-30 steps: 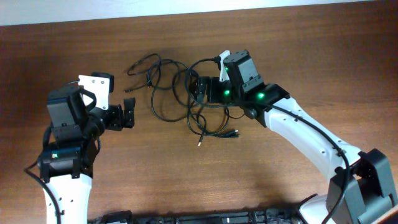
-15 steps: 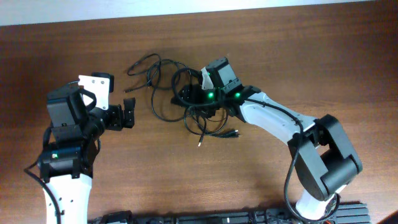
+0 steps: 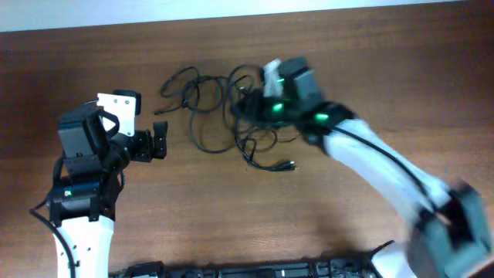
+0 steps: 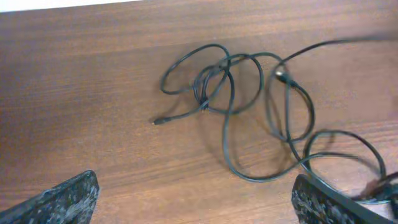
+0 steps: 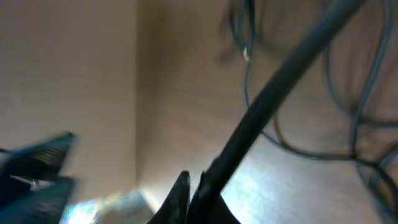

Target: Untangle cables

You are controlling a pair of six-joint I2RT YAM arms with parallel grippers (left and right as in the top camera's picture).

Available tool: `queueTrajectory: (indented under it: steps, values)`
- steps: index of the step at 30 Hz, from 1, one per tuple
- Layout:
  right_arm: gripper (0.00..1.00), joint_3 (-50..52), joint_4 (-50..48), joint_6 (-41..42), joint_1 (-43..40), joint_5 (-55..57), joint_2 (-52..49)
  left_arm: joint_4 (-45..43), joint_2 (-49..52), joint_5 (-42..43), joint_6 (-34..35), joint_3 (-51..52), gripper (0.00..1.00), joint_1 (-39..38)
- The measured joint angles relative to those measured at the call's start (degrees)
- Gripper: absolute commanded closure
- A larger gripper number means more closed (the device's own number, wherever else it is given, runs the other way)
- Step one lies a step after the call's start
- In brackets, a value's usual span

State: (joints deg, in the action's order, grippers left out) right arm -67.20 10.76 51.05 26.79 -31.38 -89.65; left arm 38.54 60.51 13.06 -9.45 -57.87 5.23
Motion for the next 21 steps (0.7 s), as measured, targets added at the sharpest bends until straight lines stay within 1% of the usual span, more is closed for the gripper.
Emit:
queueTrajectory:
  steps: [2, 3, 4, 5, 7, 9, 10, 11, 12, 13, 14, 16, 17, 18, 19, 21]
  values:
    - [0.96, -1.6, 3.7, -3.7, -2.3, 9.2, 14.3, -0.2, 0.0, 0.0, 0.0, 0.0, 0.01, 0.0]
    - [0.96, -2.3, 4.3, -5.1, -2.4, 12.9, 18.7, -0.1, 0.0, 0.0, 0.0, 0.0, 0.01, 0.0]
    - [0.96, -3.9, 4.5, -9.2, -2.4, 19.8, 25.3, 0.0, 0.0, 0.0, 0.0, 0.0, 0.01, 0.0]
    - [0.96, -4.9, 4.4, -11.6, -2.4, 23.3, 27.7, 0.0, 0.0, 0.0, 0.0, 0.0, 0.01, 0.0]
    - [0.96, -7.1, 4.7, -19.4, -2.4, 29.1, 30.4, 0.0, 0.0, 0.0, 0.0, 0.0, 0.01, 0.0]
    - [0.96, -8.3, 4.6, -27.9, -2.4, 43.0, 33.0, 0.0, 0.0, 0.0, 0.0, 0.0, 0.01, 0.0]
    - [0.96, -8.3, 4.6, -29.4, -2.4, 47.2, 33.1, 0.0, 0.0, 0.0, 0.0, 0.0, 0.01, 0.0]
    - [0.96, -8.3, 3.5, -32.2, -2.4, 54.1, 33.0, 0.0, 0.0, 0.0, 0.0, 0.0, 0.01, 0.0]
    - [0.96, -8.4, 0.9, -36.8, -2.4, 61.8, 33.0, 0.0, 0.0, 0.0, 0.0, 0.0, 0.01, 0.0]
    - [0.96, -8.4, -1.3, -40.9, -2.4, 67.2, 33.1, 0.0, 0.0, 0.0, 0.0, 0.0, 0.01, 0.0]
    - [0.96, -8.5, -6.2, -47.7, -2.4, 75.4, 33.0, 0.0, 0.0, 0.0, 0.0, 0.0, 0.01, 0.0]
    - [0.96, -8.6, -15.5, -60.0, -2.4, 87.8, 33.1, 0.0, 0.0, 0.0, 0.0, 0.0, 0.01, 0.0]
    - [0.96, -8.8, -19.8, -67.5, -2.5, 93.9, 33.3, 0.0, 0.0, 0.0, 0.0, 0.0, 0.01, 0.0]
    - [0.96, -8.8, -20.8, -71.0, -3.3, 96.6, 33.5, 0.0, 0.0, 0.0, 0.0, 0.0, 0.01, 0.0]
    - [0.96, -8.8, -20.8, -72.5, -5.3, 97.5, 33.4, 0.0, 0.0, 0.0, 0.0, 0.0, 0.01, 0.0]
    - [0.96, -8.8, -20.9, -75.3, -14.3, 99.9, 32.3, 0.0, 0.0, 0.0, 0.0, 0.0, 0.01, 0.0]
